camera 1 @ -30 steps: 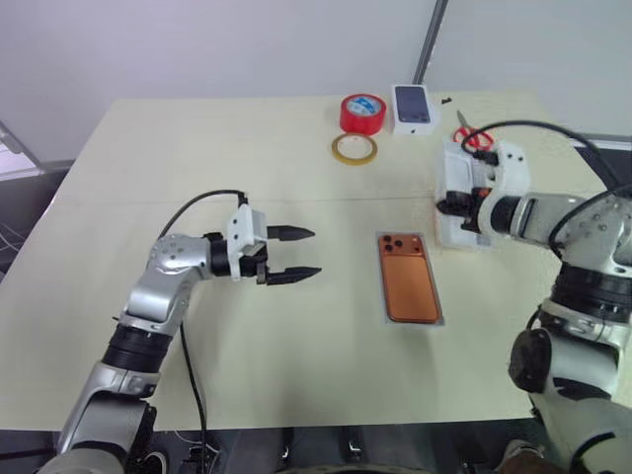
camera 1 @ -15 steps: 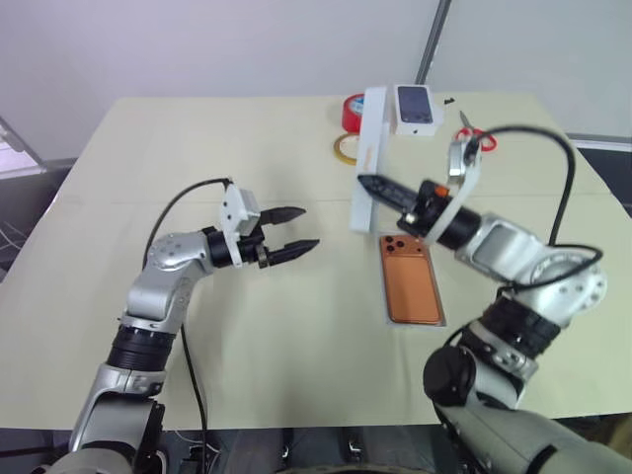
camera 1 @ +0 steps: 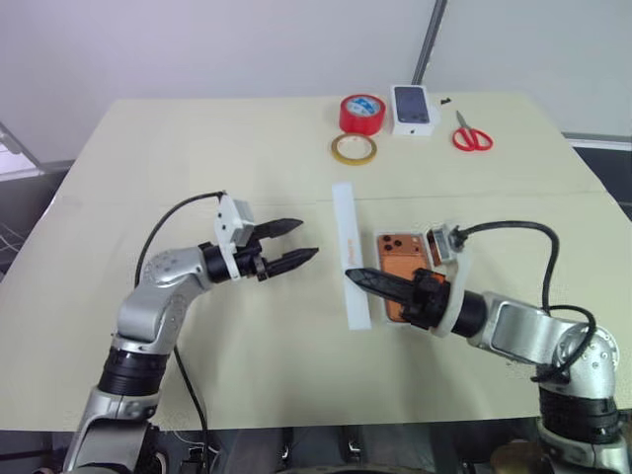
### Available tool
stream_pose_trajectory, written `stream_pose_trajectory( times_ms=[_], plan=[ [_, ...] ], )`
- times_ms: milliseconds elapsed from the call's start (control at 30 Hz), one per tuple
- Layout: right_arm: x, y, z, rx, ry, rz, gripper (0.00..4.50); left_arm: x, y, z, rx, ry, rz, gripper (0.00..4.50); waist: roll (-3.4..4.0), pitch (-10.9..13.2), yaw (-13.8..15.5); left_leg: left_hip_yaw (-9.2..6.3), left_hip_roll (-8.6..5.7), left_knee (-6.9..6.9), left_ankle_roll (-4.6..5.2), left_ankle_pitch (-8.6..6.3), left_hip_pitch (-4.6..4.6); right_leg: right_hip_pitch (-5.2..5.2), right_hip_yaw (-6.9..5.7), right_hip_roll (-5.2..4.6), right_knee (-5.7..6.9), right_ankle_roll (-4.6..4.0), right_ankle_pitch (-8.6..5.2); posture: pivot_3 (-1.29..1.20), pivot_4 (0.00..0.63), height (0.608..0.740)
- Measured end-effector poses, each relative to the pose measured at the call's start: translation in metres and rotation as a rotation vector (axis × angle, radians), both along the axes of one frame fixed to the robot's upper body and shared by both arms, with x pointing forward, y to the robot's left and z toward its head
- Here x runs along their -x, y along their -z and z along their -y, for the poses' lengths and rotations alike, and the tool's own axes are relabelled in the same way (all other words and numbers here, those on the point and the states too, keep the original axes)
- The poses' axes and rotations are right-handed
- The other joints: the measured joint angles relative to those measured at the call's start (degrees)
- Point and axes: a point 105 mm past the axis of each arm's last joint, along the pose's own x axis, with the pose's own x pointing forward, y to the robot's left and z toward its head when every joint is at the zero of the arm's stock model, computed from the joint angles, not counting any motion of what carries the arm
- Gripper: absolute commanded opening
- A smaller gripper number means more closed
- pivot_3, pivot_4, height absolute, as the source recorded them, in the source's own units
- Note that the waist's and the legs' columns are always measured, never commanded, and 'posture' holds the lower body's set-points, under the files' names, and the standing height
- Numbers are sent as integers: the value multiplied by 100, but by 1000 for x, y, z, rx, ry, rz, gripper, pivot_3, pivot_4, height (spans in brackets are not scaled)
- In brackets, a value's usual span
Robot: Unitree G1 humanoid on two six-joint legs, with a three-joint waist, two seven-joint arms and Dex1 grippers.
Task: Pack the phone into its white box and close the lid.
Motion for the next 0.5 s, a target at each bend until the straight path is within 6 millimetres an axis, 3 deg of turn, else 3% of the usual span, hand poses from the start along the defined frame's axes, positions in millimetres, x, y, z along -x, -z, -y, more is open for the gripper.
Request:
stream_pose_trajectory(
  times_ms=[133, 500],
  plan=[
    [-3, 1, -4, -13, 2, -14, 0, 9, 8, 7, -9, 42, -24, 91, -1, 1, 6, 0, 1, 0, 0, 0, 0, 0, 0, 0, -1, 0, 0, 0, 150, 740],
    [-15, 13, 7, 72, 26, -75, 0, 10, 31, 39, -46, 77, -69, 91, -6, 3, 38, -2, 2, 2, 6, -3, 0, 6, -1, -3, -10, 0, 0, 0, 150, 740]
  ],
)
